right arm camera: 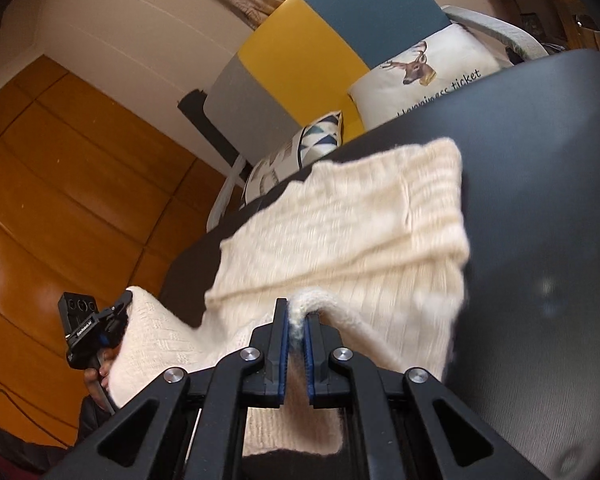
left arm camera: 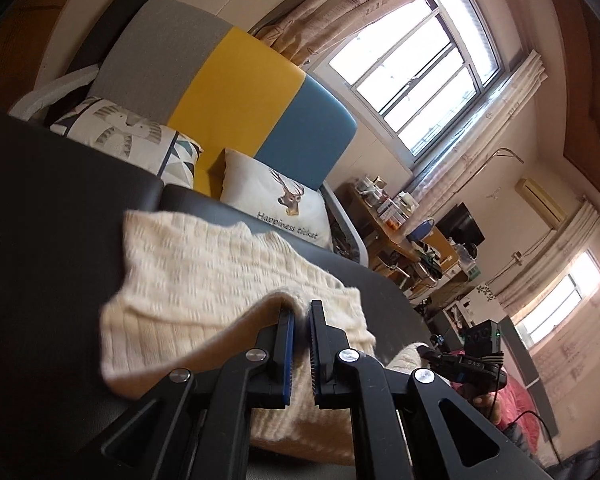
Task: Fold clothes
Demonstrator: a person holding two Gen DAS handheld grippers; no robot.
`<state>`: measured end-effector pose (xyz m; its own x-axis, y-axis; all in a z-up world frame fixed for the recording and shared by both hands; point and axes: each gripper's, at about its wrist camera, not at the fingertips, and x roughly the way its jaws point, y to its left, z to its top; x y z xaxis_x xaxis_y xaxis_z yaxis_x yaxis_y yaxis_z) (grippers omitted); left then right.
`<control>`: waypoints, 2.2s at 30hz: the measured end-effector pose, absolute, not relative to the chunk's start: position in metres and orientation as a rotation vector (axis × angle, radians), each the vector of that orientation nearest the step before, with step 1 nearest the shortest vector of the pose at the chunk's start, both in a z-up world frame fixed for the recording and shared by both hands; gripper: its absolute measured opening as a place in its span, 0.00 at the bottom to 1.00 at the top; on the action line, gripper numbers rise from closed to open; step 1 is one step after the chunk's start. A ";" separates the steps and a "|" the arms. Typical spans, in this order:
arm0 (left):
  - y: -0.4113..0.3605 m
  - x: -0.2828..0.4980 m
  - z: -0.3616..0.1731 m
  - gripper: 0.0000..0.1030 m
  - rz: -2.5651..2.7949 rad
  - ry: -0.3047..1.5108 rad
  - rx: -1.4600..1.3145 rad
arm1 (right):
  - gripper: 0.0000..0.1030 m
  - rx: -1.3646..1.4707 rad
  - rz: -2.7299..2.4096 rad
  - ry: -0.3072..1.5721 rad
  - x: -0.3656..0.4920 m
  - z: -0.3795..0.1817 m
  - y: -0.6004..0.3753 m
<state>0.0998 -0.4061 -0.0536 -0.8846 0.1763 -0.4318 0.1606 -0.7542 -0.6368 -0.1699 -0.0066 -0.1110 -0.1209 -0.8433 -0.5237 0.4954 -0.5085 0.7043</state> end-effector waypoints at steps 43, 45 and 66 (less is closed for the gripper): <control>-0.445 -0.004 -0.132 0.36 2.997 -0.820 -1.269 | 0.24 1.271 -1.637 0.338 -0.205 -0.177 -0.199; -0.439 -0.012 -0.144 0.37 2.950 -0.781 -1.381 | 0.22 1.297 -1.635 0.325 -0.207 -0.183 -0.200; -0.409 0.096 -0.140 0.39 2.761 -1.171 -1.320 | 0.24 1.164 -1.655 0.231 -0.127 -0.121 -0.088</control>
